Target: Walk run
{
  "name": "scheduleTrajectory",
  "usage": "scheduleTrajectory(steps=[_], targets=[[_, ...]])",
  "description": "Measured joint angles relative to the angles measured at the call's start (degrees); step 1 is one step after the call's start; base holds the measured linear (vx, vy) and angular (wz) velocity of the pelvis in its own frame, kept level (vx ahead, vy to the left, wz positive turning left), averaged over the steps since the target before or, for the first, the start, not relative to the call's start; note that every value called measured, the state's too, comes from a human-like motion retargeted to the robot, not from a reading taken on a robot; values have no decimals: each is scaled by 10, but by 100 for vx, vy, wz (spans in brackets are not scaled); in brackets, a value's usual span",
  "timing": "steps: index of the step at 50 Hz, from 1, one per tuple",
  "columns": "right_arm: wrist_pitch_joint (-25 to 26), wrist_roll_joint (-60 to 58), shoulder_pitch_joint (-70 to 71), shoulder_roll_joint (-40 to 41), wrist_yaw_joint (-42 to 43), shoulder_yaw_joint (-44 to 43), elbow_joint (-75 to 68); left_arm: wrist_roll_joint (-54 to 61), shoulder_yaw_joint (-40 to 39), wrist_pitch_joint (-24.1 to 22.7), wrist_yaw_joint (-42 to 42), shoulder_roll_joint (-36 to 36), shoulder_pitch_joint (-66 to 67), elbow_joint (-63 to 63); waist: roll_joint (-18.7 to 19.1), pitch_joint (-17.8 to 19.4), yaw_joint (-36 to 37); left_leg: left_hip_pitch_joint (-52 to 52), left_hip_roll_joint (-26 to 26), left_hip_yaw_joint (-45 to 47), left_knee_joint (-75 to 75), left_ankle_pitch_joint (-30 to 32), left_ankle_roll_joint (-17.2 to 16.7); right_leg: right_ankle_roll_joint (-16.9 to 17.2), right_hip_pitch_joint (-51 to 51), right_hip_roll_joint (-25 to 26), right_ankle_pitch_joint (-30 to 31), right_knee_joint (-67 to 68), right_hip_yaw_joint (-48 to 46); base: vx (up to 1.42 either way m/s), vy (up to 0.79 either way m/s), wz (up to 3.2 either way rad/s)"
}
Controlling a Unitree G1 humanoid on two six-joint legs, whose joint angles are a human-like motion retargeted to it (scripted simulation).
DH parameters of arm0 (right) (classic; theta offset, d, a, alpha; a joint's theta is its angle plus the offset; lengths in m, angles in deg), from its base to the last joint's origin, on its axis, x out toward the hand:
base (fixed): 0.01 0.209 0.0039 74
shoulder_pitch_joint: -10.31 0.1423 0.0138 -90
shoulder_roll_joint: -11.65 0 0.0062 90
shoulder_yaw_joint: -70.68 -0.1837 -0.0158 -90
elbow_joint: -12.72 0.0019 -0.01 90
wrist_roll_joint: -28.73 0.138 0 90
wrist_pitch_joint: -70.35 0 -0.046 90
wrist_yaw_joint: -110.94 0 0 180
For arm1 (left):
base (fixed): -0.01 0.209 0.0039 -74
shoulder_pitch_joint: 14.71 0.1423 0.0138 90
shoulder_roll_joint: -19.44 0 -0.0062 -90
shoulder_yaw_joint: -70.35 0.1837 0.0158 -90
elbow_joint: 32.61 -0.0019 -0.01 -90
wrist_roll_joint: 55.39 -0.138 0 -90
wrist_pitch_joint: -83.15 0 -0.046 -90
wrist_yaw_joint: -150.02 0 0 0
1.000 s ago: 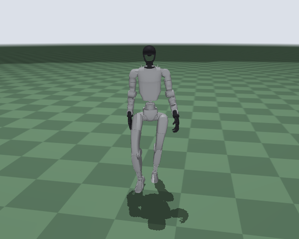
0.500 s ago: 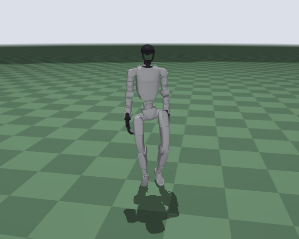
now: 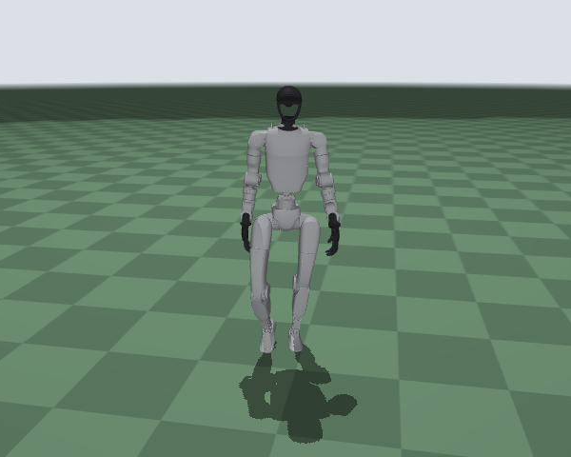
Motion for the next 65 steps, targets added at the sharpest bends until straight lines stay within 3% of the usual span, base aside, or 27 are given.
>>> scheduleTrajectory(steps=[6,9,10,12,13,15,17,18,20,22,25,30,34,37,39,40,42,43,45,49,53,57,60,62,63,65], targets=[[25,4,-63,-18,-18,-26,-80,45,36,-28,-34,83,-109,91,-12,6,-110,148,-21,-52,-52,3,-8,0,-102,-13,-103,-366,-19,131,-25,115],[44,3,-90,-15,-23,-53,-107,40,47,-36,-53,110,-123,130,-24,-10,-135,208,-16,-72,-43,41,-19,-9,-131,-15,-113,-414,-6,157,-53,80],[48,7,-99,-13,-23,-67,-116,37,51,-39,-58,108,-119,142,-28,-18,-131,222,-16,-77,-31,67,-27,-30,-134,-20,-119,-391,-7,180,-57,39],[51,25,-112,-13,-26,-84,-128,37,62,-44,-54,86,-94,160,-40,-30,-117,236,-17,-45,14,186,-31,-69,-130,-35,-93,-318,-14,172,-47,7],[50,34,-116,-13,-27,-87,-136,32,61,-47,-56,73,-70,166,-58,-38,-109,241,-28,7,42,268,-14,-55,-127,-46,-60,-289,47,146,-35,-13],[42,57,-114,-6,-17,-90,-140,8,63,-56,-47,39,-12,169,-55,-34,-99,193,2,73,205,358,30,-44,-102,-49,-77,-223,113,136,-33,-24],[35,77,-90,-4,-12,-66,-133,-17,62,-53,-19,17,20,137,-77,-16,-59,143,4,136,348,315,65,-66,-39,-26,-123,-231,137,147,-56,-124],[32,86,-73,-2,-11,-48,-128,-31,62,-48,-7,10,34,110,-81,-4,-44,117,37,161,419,251,66,-81,-6,-10,-142,-233,130,138,-55,-99],[28,93,-37,1,-4,-19,-112,-47,79,-37,15,-9,66,45,-81,6,-27,28,70,166,519,184,66,-93,55,-16,-149,-268,82,129,-29,-22],[21,81,3,0,-1,-3,-80,-67,83,-22,23,-25,104,-13,-88,8,-12,-73,36,163,537,148,59,-86,111,-20,-138,-326,79,78,-4,-2],[10,83,70,-1,-3,27,-15,-98,69,2,56,-32,159,-96,-87,20,22,-173,8,155,454,96,9,-97,193,9,-124,-402,50,128,-25,-68],[7,103,165,-17,-27,60,116,-120,22,38,70,-33,243,-194,-52,44,87,-248,18,128,132,74,-81,-101,329,85,-131,-485,54,103,-13,-98],[-2,90,216,-36,-31,73,182,-98,-16,60,81,-35,294,-221,-46,40,117,-280,15,41,-26,66,-107,-81,411,94,-138,-493,85,141,0,-68],[-7,76,221,-33,-26,83,201,-68,-43,74,70,-40,298,-221,-32,28,112,-288,18,39,30,26,-82,-53,450,105,-81,-463,104,154,8,-20],[-16,60,196,-21,-25,76,190,-62,-50,73,66,-41,290,-219,-22,13,121,-276,39,57,92,30,-79,-39,465,111,33,-421,95,176,11,-36],[-22,47,177,-13,-27,64,179,-62,-49,70,64,-40,287,-215,-18,-4,130,-282,52,26,131,44,-92,-34,464,106,114,-395,70,173,10,-80],[-34,23,139,5,-13,65,160,-58,-50,64,57,-47,263,-192,-19,-1,139,-268,71,39,193,32,-75,-25,423,69,210,-261,71,132,3,-52],[-44,15,123,9,-2,68,148,-53,-44,60,49,-49,246,-175,-10,5,122,-242,64,29,208,2,-54,-48,402,49,241,-183,20,138,7,32],[-59,7,95,1,12,80,110,-32,-16,50,37,-45,212,-145,10,8,106,-190,69,20,215,-42,-29,-81,362,34,216,-98,-28,142,9,34],[-70,-72,49,3,70,60,9,-26,3,28,23,-26,127,-86,1,7,63,-80,44,25,141,-50,-8,-43,205,24,24,-21,-11,115,-3,25],[-62,-58,17,0,86,24,-96,-20,16,8,-11,8,42,-13,-25,9,10,26,-4,10,46,-30,13,-30,67,-17,-64,-104,-37,93,-4,63],[-12,-17,-21,-13,18,-5,-141,4,43,-12,-28,57,-29,66,-48,11,-45,108,-44,-28,10,-34,23,-9,-21,-14,-88,-317,-6,126,-17,89],[5,-9,-47,-16,12,-30,-151,20,64,-31,-31,90,-59,123,-47,9,-86,168,-38,-68,0,-25,18,14,-59,-9,-101,-437,60,108,-28,115],[15,-3,-63,-21,8,-39,-155,25,72,-39,-34,94,-62,149,-61,3,-89,198,-45,-71,18,5,14,21,-70,-30,-104,-414,58,132,-35,63],[20,-4,-70,-23,6,-45,-157,26,75,-43,-33,90,-56,157,-69,-2,-86,208,-48,-65,35,33,10,5,-73,-40,-101,-379,61,141,-36,38],[21,-10,-84,-23,8,-55,-162,31,83,-44,-28,76,-32,164,-89,-14,-89,221,-52,-31,91,127,14,-21,-68,-72,-23,-329,27,152,-38,18]])
